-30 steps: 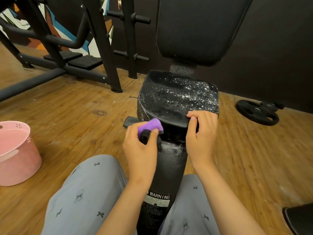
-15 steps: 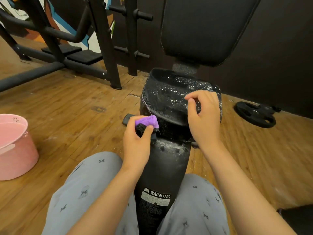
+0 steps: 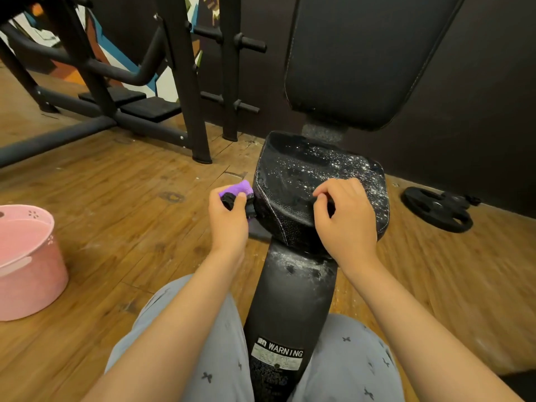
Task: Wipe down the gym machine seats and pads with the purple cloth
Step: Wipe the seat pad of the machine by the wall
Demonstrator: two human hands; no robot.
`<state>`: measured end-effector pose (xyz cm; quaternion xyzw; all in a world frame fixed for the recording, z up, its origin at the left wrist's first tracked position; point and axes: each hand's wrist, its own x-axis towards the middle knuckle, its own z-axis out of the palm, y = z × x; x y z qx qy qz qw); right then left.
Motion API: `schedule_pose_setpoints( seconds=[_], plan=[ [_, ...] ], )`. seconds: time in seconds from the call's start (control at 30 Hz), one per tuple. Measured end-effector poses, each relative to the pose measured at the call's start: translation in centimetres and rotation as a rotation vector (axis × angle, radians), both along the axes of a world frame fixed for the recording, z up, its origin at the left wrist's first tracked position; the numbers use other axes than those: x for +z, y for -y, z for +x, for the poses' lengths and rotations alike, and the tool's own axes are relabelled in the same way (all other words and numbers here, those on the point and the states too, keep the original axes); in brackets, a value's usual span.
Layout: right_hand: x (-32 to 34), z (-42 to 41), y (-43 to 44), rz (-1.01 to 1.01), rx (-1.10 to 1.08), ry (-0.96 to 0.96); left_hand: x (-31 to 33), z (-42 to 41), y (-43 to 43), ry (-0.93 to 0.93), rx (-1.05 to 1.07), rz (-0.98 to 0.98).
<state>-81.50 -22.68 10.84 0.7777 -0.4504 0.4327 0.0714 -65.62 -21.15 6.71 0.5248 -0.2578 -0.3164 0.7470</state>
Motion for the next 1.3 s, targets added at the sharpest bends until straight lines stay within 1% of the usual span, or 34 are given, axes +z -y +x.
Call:
schedule_pose_setpoints(
  seconds=[0.13, 0.27, 0.47, 0.6, 0.77, 0.97, 1.07, 1.23, 1.3],
  plan=[
    [-0.2, 0.0, -0.1, -0.018, -0.012, 0.006, -0.2, -0.3, -2.0, 0.149, -0.083, -0.048],
    [-0.3, 0.1, 0.0, -0.030, -0.027, -0.002, -1.4, -0.4, -3.4, 0.250, -0.205, -0.103],
    [-0.4, 0.2, 0.1, -0.033, -0.018, -0.010, -0.6, 1.6, 0.2, 0.256, -0.164, -0.139],
    [-0.2, 0.6, 0.1, -0.043, -0.055, -0.052, 0.2, 2.9, 4.1, 0.255, -0.173, -0.113],
    [-0.3, 0.8, 0.3, -0.039, -0.073, -0.077, -0.1, 3.6, 7.2, 0.173, -0.224, -0.077],
    [-0.1, 0.7, 0.1, 0.006, -0.098, -0.110, -1.2, 4.7, 5.4, 0.063, -0.368, -0.167],
    [0.1, 0.8, 0.0, 0.046, -0.097, -0.131, -1.7, 5.1, 4.5, 0.049, -0.392, -0.212],
    [0.3, 0.8, -0.1, 0.062, -0.114, -0.145, -1.9, 5.5, 4.3, -0.008, -0.505, -0.157],
    [0.2, 0.9, -0.1, 0.056, -0.118, -0.143, -1.9, 5.5, 4.4, -0.104, -0.524, -0.128]
  ],
)
